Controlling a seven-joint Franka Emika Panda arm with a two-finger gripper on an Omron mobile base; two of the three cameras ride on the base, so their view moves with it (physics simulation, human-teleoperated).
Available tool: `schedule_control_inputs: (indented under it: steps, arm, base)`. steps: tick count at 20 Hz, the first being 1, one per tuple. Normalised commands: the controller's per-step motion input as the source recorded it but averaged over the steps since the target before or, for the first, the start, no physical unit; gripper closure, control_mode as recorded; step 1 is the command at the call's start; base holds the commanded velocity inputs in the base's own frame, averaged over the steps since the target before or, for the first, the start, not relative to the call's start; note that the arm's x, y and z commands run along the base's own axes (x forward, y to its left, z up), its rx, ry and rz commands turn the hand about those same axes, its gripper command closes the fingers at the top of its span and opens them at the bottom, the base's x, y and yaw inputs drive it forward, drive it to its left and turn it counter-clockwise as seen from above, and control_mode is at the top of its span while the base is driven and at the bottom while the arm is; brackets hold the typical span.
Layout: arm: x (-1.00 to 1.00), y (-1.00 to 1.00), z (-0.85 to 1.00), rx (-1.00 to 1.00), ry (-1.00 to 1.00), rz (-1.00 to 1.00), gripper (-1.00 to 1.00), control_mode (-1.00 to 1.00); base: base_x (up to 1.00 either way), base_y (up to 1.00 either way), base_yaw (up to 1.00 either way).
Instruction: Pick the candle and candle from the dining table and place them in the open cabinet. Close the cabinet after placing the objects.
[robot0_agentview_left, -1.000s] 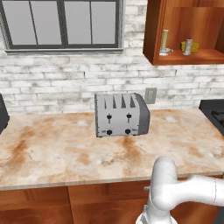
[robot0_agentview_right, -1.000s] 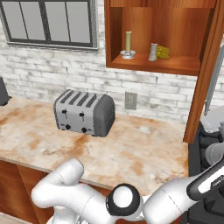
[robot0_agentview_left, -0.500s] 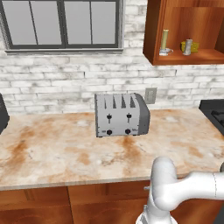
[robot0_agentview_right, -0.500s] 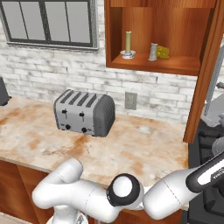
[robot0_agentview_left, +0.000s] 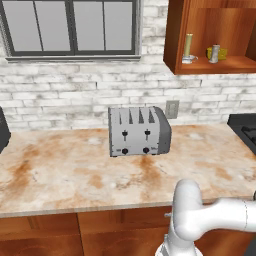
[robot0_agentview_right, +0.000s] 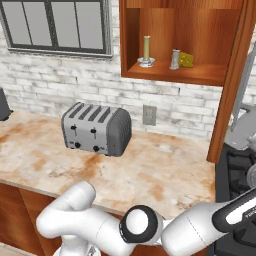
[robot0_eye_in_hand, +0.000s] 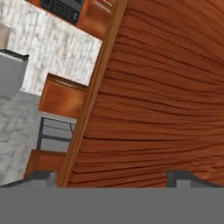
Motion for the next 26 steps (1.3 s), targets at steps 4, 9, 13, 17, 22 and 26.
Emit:
schedule_control_inputs:
  steps: [4, 9, 13, 17, 22, 26]
  arm:
    - [0.00, 0.81, 0.04, 0.00, 0.00, 0.03, -1.00, -1.00]
    - [0.00, 0.83, 0.10, 0.00, -0.01, 0.03, -1.00, -1.00]
    - [0.00, 0.72, 0.17, -0.04, -0.01, -0.06, -1.00, -1.00]
    - [0.00, 0.58, 0.26, -0.08, 0.00, -0.20, -1.00, -1.00]
    - [0.10, 0.47, 0.33, -0.12, 0.01, -0.32, -1.00, -1.00]
    - [0.27, 0.41, 0.42, -0.18, 0.04, -0.42, -1.00, -1.00]
  base:
    - [0.00, 0.00, 0.00]
    - [0.00, 0.00, 0.00]
    - [0.00, 0.00, 0.00]
    - [0.00, 0.00, 0.00]
    - [0.00, 0.00, 0.00]
    - [0.00, 0.00, 0.00]
